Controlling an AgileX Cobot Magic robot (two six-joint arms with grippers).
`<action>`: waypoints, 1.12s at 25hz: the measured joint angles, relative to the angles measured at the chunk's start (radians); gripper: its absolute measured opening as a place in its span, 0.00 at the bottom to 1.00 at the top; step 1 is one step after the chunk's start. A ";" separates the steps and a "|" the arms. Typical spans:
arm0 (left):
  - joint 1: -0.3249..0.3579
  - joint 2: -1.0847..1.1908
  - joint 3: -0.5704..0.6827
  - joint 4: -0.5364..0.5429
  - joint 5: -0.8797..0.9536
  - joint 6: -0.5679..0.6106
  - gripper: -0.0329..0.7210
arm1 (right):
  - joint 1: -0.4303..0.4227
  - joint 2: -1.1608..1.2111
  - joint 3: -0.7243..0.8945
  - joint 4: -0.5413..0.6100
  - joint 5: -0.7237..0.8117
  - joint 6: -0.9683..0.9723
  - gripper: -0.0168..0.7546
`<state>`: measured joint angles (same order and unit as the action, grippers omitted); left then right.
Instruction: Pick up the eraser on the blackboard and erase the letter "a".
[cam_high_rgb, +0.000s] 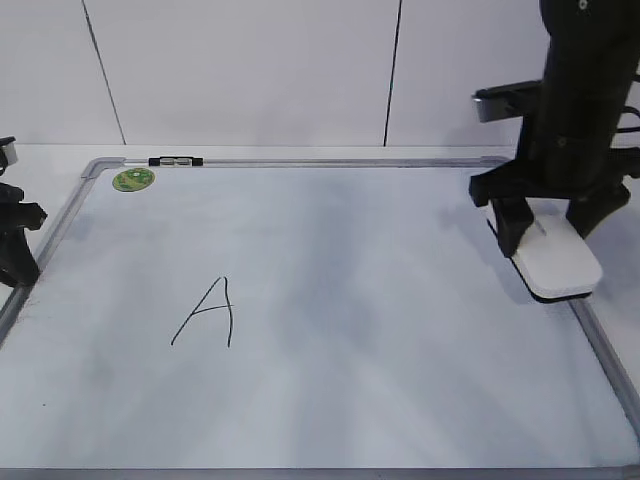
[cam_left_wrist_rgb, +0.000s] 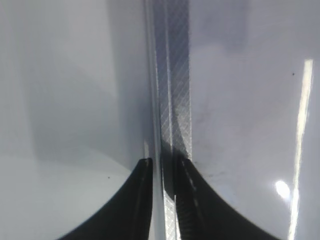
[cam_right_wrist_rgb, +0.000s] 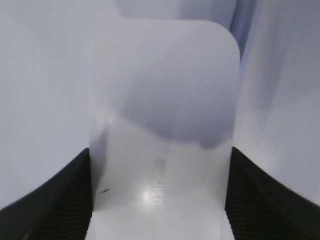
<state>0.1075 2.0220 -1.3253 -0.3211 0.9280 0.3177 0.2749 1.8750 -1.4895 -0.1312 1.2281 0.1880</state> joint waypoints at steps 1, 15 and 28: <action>0.000 0.000 0.000 0.000 0.000 0.000 0.20 | -0.011 -0.002 0.017 -0.003 -0.002 0.000 0.76; 0.000 0.000 0.000 0.000 0.000 0.000 0.20 | -0.096 -0.030 0.104 0.012 -0.126 0.016 0.76; 0.000 0.000 0.000 0.000 0.002 0.000 0.21 | -0.115 0.011 0.104 0.024 -0.166 0.016 0.76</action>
<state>0.1075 2.0220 -1.3253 -0.3211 0.9299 0.3177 0.1601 1.8864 -1.3851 -0.1075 1.0626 0.2041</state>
